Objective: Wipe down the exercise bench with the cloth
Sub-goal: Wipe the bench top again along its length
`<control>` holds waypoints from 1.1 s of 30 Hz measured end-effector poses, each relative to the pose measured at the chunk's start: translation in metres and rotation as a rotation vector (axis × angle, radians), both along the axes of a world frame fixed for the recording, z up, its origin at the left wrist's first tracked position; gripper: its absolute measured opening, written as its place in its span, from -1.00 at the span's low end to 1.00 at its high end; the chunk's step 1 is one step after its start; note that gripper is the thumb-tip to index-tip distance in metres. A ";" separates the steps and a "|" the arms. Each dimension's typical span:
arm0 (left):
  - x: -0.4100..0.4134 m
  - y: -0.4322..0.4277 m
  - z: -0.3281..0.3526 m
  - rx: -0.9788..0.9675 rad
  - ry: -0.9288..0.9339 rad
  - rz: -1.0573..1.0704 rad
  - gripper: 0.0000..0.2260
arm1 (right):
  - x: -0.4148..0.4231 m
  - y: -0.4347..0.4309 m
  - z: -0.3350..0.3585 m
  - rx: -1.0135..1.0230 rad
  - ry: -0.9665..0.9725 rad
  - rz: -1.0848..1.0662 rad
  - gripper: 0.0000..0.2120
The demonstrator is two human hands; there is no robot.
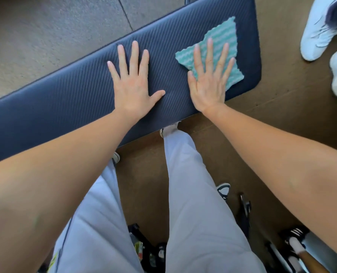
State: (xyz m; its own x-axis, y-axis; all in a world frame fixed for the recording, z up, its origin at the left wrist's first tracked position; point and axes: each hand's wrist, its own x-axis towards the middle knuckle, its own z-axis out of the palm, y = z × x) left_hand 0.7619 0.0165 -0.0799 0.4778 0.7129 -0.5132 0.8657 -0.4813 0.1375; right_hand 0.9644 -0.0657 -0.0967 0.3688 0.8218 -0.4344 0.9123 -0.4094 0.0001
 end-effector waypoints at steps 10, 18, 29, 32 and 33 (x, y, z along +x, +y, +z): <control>-0.146 -0.009 0.017 0.136 -0.336 0.213 -0.49 | -0.179 0.056 -0.002 -0.010 0.221 0.545 -0.34; -0.131 -0.014 -0.003 0.179 -0.414 0.048 -0.56 | -0.147 0.037 0.006 -0.028 0.279 0.547 -0.36; -0.070 0.006 -0.027 0.053 -0.185 -0.107 -0.33 | -0.082 0.049 0.004 -0.079 0.085 0.469 -0.26; -0.101 0.001 -0.027 0.041 -0.172 -0.092 -0.34 | -0.109 0.049 0.004 -0.063 0.099 0.522 -0.26; -0.113 -0.003 -0.027 0.032 -0.170 -0.076 -0.35 | -0.122 0.048 0.004 -0.058 0.100 0.533 -0.27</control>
